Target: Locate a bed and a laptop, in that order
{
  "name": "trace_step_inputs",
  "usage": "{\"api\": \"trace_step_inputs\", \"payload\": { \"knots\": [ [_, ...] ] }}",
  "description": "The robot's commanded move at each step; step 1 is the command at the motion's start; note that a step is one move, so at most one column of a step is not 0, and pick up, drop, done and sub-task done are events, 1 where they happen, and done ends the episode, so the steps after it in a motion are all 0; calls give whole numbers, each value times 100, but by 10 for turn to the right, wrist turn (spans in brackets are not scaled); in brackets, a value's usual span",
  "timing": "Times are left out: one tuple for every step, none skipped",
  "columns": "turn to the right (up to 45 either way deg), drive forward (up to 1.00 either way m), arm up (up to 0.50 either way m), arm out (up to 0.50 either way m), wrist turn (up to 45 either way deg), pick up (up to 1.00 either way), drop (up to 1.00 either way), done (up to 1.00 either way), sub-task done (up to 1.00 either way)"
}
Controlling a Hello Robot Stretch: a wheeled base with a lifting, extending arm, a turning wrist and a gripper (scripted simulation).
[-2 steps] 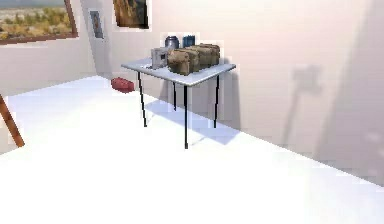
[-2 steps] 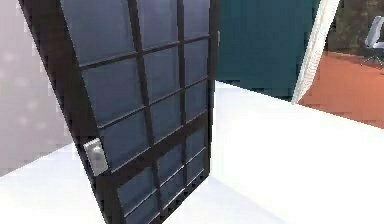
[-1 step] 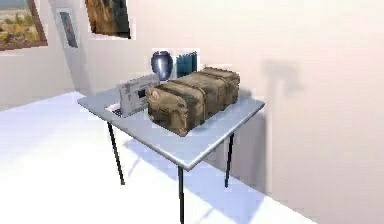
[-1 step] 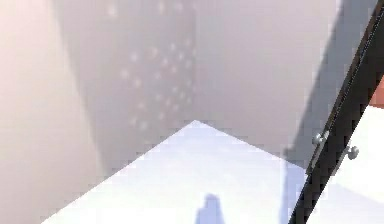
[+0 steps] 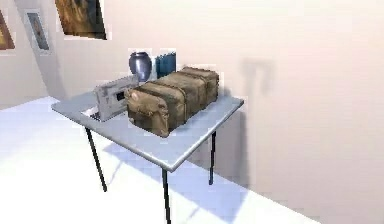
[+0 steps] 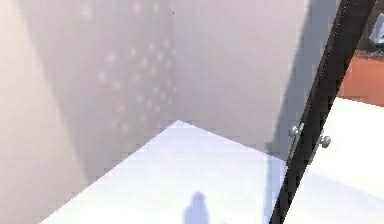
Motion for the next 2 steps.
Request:
{"api": "trace_step_inputs", "payload": {
  "knots": [
    [0,25,0,0,0,0,0,0,0],
    [-270,0,0,0,0,0,0,0,0]
  ]
}}
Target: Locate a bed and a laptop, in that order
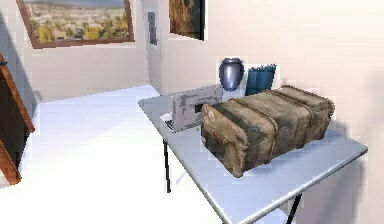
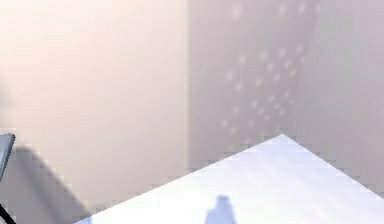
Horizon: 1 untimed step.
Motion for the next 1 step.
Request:
{"api": "trace_step_inputs", "payload": {
  "knots": [
    [0,0,0,0,0,0,0,100,0]
  ]
}}
